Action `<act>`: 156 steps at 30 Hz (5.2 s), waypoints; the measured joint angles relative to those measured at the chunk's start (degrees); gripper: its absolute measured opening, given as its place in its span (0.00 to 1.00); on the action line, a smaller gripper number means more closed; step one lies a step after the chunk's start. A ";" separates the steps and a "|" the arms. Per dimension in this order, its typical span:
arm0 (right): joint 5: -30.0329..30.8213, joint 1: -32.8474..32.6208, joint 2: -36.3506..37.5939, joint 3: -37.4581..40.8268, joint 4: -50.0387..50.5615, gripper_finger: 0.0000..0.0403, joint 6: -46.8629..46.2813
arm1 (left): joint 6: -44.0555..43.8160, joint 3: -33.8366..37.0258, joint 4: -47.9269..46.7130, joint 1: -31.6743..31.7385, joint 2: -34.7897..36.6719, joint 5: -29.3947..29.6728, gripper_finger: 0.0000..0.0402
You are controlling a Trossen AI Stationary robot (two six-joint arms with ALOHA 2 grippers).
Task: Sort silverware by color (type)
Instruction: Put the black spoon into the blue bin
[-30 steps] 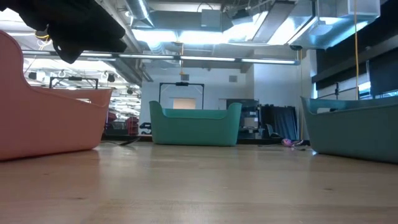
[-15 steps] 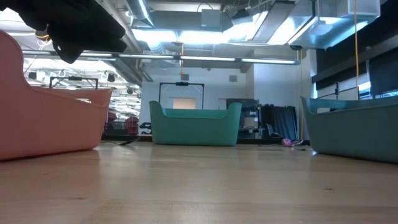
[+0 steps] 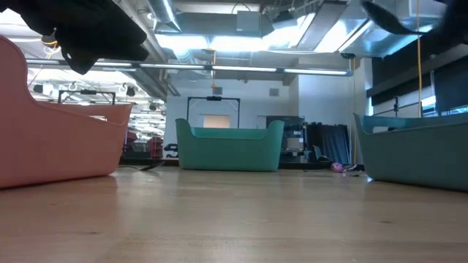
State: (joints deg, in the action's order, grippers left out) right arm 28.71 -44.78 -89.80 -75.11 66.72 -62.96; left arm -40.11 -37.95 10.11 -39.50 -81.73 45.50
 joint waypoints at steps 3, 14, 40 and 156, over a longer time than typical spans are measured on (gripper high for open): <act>3.67 2.36 4.01 0.00 4.11 0.00 0.34 | 0.01 0.02 0.00 0.00 0.00 0.00 0.30; 4.98 14.74 17.55 10.72 10.83 0.00 -0.20 | 0.08 0.00 -0.02 -0.05 0.00 0.02 0.30; -8.80 28.48 21.44 35.45 -2.47 0.02 -1.07 | 0.25 0.00 -0.15 -0.01 0.00 0.04 0.30; -24.92 43.63 -15.15 30.60 -96.26 0.41 72.85 | 61.17 -10.21 -51.51 77.91 -12.20 -49.29 0.21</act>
State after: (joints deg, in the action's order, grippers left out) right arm 3.79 -1.15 -104.95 -44.51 -29.54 9.89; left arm 21.06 -48.16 -41.40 38.41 -93.93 -3.80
